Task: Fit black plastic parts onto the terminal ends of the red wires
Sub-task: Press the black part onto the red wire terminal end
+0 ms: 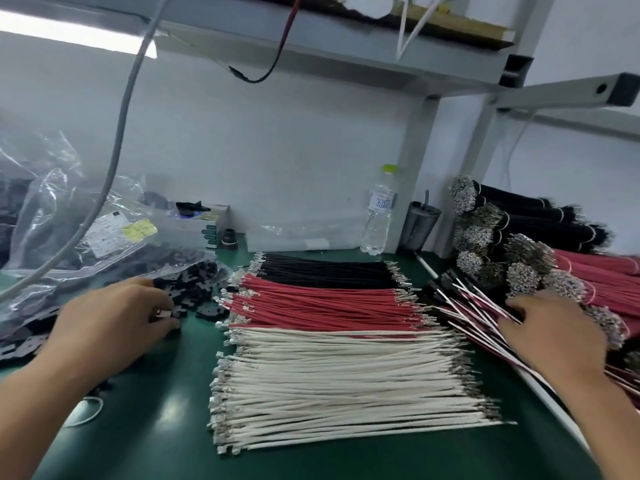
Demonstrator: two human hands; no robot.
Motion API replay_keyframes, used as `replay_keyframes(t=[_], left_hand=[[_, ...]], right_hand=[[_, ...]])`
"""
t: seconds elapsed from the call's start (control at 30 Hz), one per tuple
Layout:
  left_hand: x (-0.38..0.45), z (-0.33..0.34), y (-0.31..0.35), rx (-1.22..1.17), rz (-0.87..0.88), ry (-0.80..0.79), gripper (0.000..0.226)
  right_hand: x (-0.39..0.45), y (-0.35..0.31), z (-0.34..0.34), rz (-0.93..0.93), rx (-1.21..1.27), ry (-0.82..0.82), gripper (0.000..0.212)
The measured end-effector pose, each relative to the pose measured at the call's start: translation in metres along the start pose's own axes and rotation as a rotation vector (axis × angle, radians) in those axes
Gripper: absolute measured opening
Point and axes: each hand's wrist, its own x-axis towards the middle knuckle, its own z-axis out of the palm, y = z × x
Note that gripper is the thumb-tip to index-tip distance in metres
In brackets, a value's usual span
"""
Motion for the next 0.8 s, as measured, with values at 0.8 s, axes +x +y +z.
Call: replay_keyframes(t=[0.8], left_hand=[[-0.01, 0.008, 0.045, -0.977, -0.171, 0.151, 0.022]], right_hand=[[0.034, -0.279, 0.043, -0.572, 0.449, -0.251, 0.021]])
